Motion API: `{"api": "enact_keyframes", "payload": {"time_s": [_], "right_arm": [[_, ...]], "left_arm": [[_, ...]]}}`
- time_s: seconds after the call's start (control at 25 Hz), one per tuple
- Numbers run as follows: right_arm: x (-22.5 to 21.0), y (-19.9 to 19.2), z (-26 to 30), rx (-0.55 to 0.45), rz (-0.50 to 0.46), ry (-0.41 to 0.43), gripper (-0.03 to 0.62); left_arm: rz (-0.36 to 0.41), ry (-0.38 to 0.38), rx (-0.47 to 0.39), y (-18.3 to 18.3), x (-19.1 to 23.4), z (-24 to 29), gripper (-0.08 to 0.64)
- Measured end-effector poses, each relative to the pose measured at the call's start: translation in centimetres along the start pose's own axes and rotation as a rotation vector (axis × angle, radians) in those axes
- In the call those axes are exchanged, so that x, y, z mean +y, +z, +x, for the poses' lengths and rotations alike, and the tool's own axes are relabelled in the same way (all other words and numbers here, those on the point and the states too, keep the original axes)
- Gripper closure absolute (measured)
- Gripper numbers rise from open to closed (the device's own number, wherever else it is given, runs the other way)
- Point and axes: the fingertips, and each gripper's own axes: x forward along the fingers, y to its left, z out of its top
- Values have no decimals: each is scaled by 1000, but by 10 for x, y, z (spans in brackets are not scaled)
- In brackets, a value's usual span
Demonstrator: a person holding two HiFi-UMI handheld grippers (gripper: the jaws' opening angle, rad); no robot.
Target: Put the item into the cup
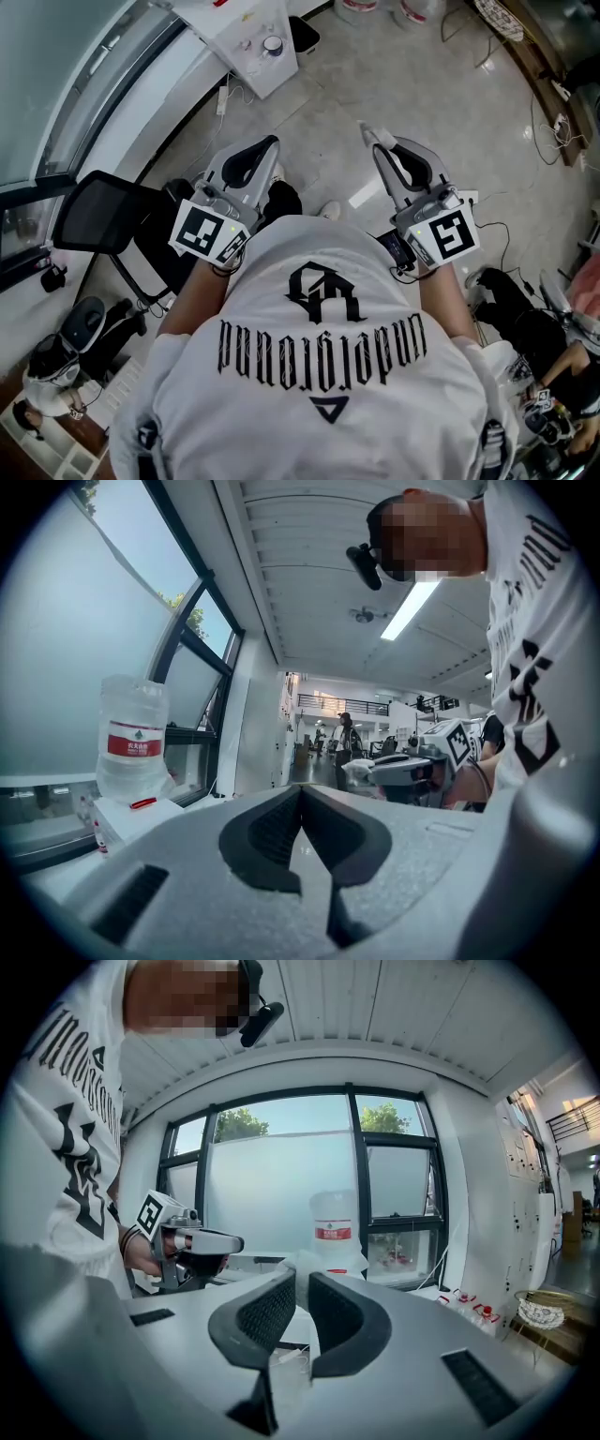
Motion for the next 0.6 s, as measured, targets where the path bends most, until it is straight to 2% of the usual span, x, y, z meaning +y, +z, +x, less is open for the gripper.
{"api": "enact_keyframes", "payload": {"time_s": [0.32,0.6], "right_arm": [[-8,16,74,21,-3,17,545],[-9,30,150,44,-15,22,545]], "left_arm": [[-18,-1,10,2,70,6,545],[-45,11,5,6,149,-1,545]]}}
